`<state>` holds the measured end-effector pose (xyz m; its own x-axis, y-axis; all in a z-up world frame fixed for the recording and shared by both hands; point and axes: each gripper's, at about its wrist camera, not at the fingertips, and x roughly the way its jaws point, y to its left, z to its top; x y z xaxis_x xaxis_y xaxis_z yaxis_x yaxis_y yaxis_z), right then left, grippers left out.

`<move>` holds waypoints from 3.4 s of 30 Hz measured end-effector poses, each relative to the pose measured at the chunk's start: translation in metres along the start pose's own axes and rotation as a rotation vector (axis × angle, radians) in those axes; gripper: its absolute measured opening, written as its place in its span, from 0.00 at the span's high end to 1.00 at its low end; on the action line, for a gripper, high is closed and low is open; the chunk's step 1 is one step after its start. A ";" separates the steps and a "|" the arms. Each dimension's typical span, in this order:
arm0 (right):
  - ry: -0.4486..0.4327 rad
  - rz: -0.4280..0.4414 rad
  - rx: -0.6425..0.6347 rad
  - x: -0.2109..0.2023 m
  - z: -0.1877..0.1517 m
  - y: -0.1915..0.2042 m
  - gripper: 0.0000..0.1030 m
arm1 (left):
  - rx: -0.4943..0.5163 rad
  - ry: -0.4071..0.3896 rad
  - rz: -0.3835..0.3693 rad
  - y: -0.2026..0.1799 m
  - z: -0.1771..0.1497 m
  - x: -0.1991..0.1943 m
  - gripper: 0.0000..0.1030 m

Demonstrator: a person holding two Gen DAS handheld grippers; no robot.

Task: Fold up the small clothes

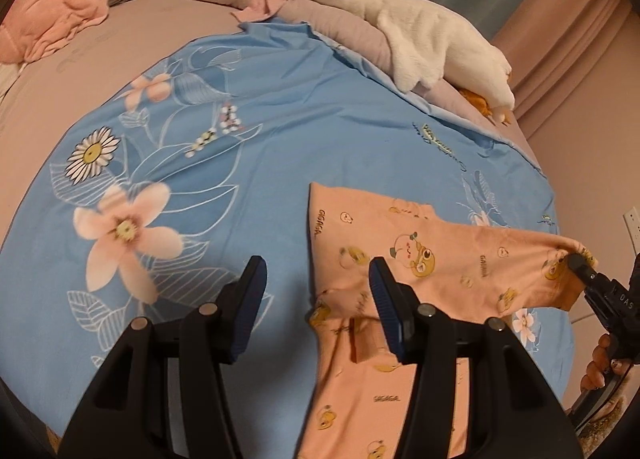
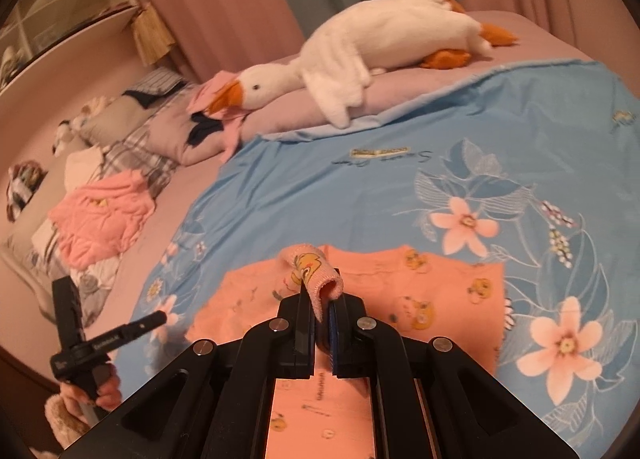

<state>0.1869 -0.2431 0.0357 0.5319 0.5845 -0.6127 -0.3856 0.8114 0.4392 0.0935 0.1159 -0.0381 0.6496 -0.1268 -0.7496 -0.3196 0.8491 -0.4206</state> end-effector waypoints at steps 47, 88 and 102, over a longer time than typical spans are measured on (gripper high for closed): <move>-0.077 0.001 0.003 -0.026 -0.001 -0.006 0.94 | -0.065 0.102 -0.016 0.000 -0.051 0.040 0.83; 0.185 -0.214 0.156 0.038 -0.049 -0.094 0.94 | -0.053 0.093 -0.049 -0.013 -0.028 0.033 0.68; 0.185 -0.281 0.164 0.044 -0.049 -0.104 0.94 | 0.000 0.167 0.020 -0.017 -0.031 0.067 0.68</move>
<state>0.2132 -0.3016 -0.0690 0.4486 0.3405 -0.8263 -0.1099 0.9386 0.3271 0.1211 0.0768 -0.0970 0.5193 -0.1932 -0.8325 -0.3312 0.8524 -0.4045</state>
